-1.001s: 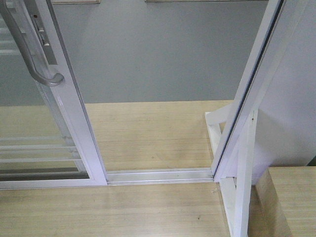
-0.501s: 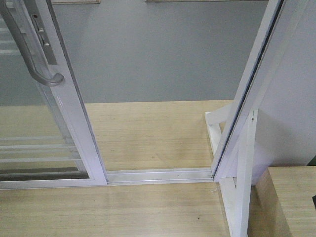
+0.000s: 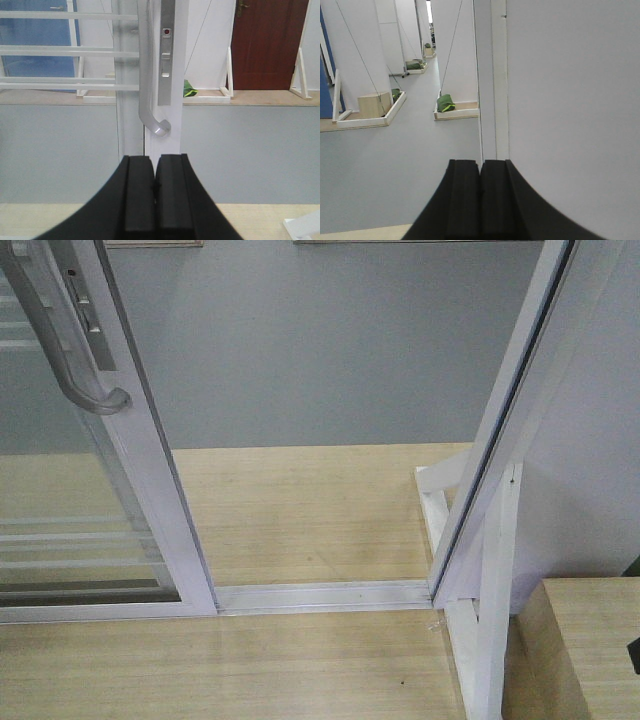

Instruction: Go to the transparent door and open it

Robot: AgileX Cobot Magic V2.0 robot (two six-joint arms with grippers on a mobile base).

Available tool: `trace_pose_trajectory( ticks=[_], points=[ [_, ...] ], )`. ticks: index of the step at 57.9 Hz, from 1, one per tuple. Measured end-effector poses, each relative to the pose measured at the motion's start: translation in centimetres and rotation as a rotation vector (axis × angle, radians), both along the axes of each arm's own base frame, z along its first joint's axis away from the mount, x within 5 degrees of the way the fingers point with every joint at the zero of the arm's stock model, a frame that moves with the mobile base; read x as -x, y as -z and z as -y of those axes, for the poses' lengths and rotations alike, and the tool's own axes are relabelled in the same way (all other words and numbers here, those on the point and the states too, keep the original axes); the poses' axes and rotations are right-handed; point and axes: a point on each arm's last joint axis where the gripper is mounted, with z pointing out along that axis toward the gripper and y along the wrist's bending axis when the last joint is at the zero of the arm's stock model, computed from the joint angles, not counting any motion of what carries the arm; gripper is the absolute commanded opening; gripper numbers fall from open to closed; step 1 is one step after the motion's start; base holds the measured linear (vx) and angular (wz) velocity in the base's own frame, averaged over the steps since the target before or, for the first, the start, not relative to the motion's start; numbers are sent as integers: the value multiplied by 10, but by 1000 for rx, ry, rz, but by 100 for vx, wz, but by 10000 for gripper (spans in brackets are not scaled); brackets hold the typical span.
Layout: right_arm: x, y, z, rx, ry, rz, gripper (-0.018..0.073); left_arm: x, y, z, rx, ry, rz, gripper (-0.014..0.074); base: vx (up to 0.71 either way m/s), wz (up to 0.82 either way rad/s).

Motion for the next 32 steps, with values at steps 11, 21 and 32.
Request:
trace_pose_trajectory(
  ticks=[11,21,32],
  points=[
    [0,0,0,0,0,0,-9,0,0,0,0,0,0,-6,0,0],
    [0,0,0,0,0,0,-9,0,0,0,0,0,0,-6,0,0],
    [0,0,0,0,0,0,-9,0,0,0,0,0,0,-6,0,0]
  ],
)
